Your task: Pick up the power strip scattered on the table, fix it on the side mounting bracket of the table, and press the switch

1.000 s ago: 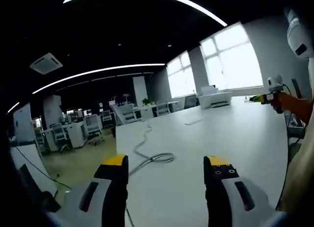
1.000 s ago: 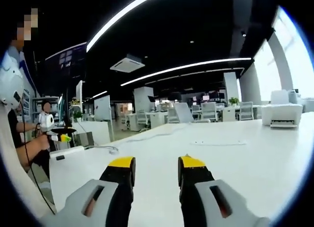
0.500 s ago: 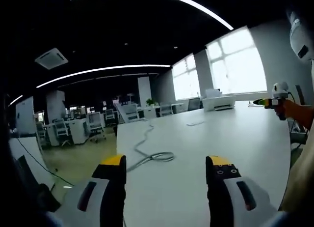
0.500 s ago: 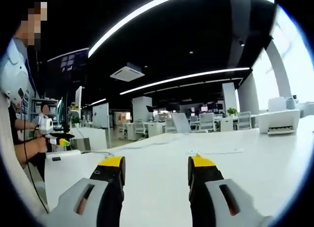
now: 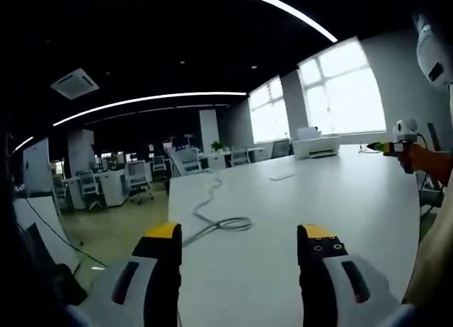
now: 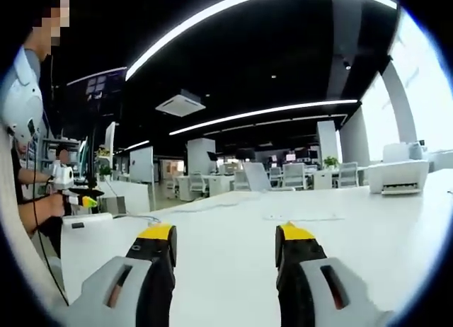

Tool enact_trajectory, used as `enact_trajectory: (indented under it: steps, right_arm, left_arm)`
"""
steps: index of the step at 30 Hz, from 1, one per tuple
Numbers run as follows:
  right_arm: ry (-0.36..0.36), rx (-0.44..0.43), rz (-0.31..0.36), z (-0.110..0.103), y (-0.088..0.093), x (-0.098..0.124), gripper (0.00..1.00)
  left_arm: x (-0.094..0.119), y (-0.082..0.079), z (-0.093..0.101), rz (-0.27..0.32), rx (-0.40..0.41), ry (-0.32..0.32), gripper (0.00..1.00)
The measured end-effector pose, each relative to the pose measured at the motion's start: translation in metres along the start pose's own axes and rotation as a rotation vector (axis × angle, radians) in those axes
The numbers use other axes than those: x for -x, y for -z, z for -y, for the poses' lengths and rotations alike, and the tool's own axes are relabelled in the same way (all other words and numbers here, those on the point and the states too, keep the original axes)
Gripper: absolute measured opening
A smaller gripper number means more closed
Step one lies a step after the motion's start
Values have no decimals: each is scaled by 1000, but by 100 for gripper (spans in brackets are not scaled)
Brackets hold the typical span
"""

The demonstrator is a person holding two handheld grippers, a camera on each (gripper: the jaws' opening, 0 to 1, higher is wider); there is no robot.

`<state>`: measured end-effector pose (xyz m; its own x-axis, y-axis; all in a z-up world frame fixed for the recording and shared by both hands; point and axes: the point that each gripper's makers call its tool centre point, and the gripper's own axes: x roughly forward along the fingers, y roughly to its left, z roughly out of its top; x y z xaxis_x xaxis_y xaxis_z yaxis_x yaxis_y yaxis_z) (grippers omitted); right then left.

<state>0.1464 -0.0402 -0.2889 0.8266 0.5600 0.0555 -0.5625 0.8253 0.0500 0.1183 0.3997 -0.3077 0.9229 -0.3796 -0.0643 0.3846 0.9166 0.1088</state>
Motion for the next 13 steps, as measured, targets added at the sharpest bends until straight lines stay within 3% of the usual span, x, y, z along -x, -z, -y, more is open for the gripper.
enact_trajectory:
  steps: [13]
  right_arm:
    - [7,37,10,-1,-7,2,52]
  left_arm:
    - [0,2,0,0,7,5,70]
